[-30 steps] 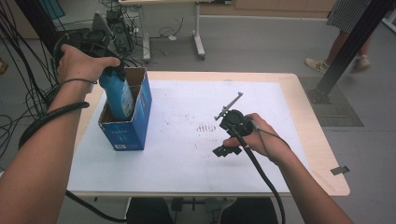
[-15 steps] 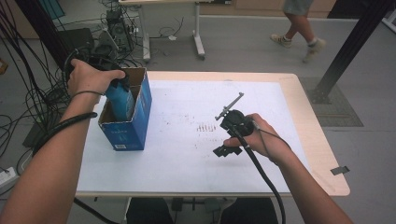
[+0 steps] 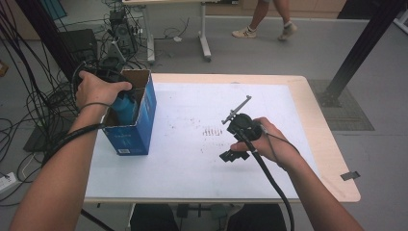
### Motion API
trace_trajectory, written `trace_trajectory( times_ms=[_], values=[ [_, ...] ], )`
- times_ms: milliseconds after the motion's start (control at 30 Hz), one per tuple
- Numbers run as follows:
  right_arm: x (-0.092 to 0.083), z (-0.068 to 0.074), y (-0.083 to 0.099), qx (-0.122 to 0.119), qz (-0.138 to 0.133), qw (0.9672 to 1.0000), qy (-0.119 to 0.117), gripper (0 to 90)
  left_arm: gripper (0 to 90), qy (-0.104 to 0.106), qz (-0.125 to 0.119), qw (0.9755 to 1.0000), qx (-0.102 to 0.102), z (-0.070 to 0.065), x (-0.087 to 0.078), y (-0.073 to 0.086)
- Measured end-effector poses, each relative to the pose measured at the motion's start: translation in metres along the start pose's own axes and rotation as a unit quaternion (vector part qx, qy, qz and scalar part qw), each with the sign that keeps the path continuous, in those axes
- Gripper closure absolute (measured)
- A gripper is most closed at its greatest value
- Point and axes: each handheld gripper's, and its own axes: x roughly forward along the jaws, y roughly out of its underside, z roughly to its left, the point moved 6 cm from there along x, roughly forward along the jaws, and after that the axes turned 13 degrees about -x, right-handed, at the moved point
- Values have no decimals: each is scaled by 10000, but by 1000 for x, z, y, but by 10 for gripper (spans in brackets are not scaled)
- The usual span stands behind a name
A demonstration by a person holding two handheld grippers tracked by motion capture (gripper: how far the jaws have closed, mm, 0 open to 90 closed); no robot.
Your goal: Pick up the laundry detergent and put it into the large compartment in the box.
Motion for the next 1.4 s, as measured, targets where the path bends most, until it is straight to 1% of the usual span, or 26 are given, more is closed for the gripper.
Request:
trace_trajectory(
  times_ms=[133,433,467,500,567,867,1033,1167,1400],
  values=[
    [0,0,0,38,-7,10000,-11,110,377,-21,43,10000,-8,1,6,2],
    [0,0,1,9,-10,10000,-3,111,377,-9,158,9999,-44,3,20,7],
    [0,0,0,38,-13,10000,-9,111,377,-9,175,9998,-49,4,22,7],
    [0,0,1,4,-17,10000,-2,111,377,-5,178,9998,-69,4,23,8],
    [0,0,1,47,-13,10000,-15,110,377,-11,188,9998,-81,4,25,8],
    [0,0,2,57,-8,10000,-16,110,377,-57,277,9996,-61,6,36,12],
    [1,0,2,70,-10,10000,-18,110,377,-63,267,9996,-20,5,36,12],
    [2,0,2,74,-17,10000,-26,111,377,-43,237,9997,-71,6,38,12],
    [2,-1,2,72,-8,10000,-38,112,377,-37,227,9997,-78,6,38,12]
  ],
)
